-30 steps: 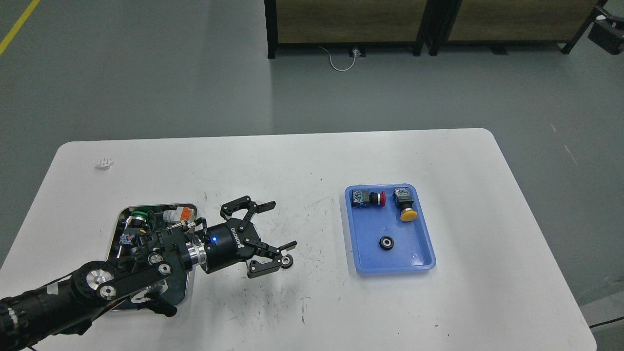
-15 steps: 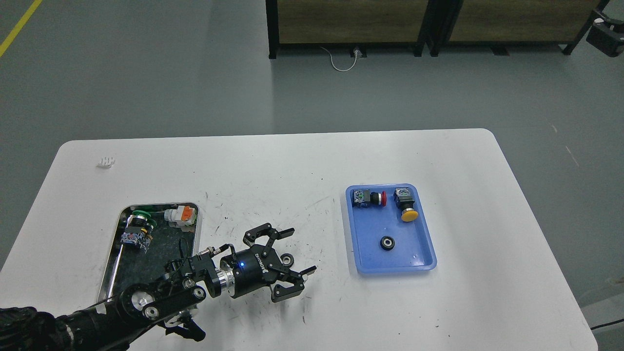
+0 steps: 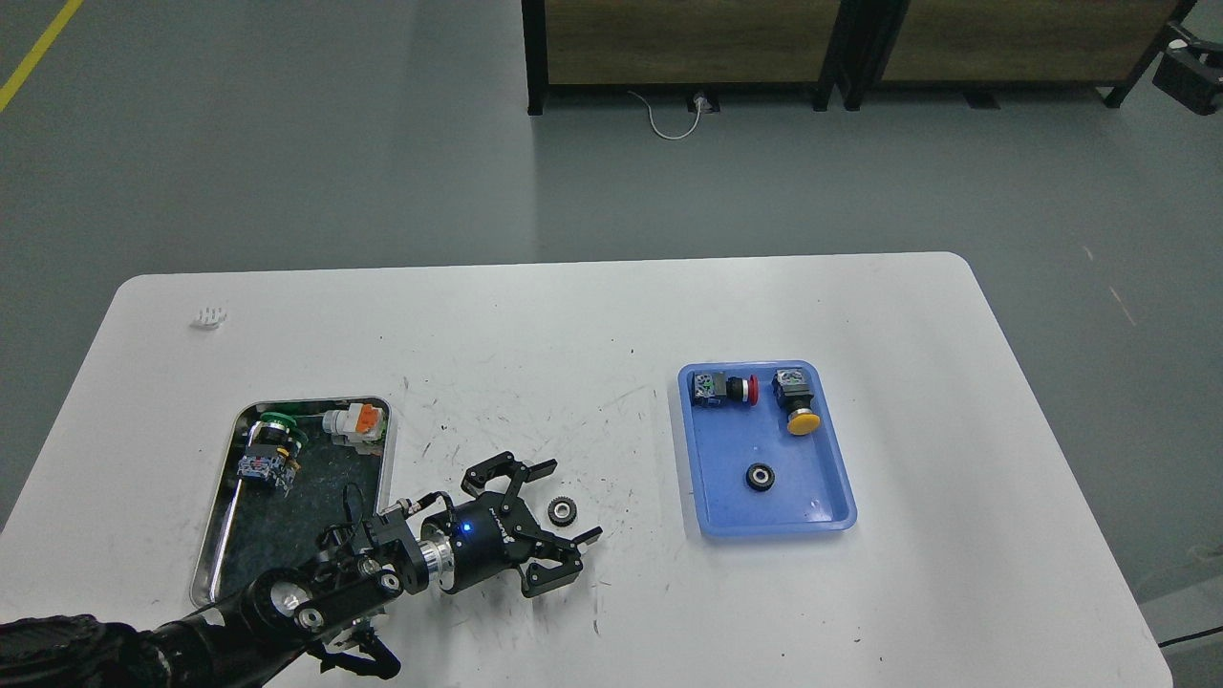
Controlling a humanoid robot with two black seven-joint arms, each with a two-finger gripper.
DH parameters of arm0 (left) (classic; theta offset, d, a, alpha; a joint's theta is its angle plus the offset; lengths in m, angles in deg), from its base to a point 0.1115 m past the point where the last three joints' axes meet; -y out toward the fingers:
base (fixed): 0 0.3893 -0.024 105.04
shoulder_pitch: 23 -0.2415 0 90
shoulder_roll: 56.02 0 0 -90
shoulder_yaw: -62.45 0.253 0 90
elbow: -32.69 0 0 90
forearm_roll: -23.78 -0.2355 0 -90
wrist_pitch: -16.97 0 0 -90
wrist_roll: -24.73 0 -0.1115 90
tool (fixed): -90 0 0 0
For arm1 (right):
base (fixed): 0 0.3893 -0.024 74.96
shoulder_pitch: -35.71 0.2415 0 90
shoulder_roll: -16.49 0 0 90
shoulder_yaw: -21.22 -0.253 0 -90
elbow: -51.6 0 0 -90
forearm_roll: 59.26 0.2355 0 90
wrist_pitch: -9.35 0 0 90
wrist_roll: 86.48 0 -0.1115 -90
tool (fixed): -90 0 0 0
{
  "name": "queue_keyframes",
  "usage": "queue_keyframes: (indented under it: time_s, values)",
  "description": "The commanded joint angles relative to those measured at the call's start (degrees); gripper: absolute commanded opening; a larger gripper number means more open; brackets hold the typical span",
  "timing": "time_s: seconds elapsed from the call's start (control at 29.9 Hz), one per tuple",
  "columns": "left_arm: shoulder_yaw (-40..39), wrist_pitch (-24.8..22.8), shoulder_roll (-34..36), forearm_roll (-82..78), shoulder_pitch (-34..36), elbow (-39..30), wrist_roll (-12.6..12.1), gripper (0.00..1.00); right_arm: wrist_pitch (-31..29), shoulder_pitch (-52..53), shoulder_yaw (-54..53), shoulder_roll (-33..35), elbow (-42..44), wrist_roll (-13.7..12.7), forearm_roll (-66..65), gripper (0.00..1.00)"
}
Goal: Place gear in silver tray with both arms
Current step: 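Close the left gripper around the black gear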
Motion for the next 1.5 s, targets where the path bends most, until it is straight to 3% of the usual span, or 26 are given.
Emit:
queue_keyframes:
  time_s: [0.0,0.47,1.04,1.24,1.47]
  values:
    - [0.07,0.12,0.33,0.01,-0.38,0.11,0.00,0.95,0.08,0.00,0.00,-0.18,0.00,0.00,-0.09,1.00]
    - [2.18,-0.23,0.50,0.10,-0.38,0.02,0.00,0.71,-0.01,-0.09,0.44,-0.36,0.09,0.09,-0.17,1.00]
    - [2.18,-0.49,0.77,0.01,0.41,0.02,0.00,0.24,-0.01,-0.18,0.70,-0.45,0.09,0.09,-0.26,1.00]
    - [1.57,-0.49,1.03,0.19,1.02,-1.47,0.00,0.20,-0.01,-0.26,0.79,-0.54,0.18,0.17,-0.26,1.00]
    - [-1.69,-0.40,13.76,0.45,3.05,-11.13,0.00,0.21,-0.01,-0.26,0.79,-0.36,0.18,0.17,-0.26,1.00]
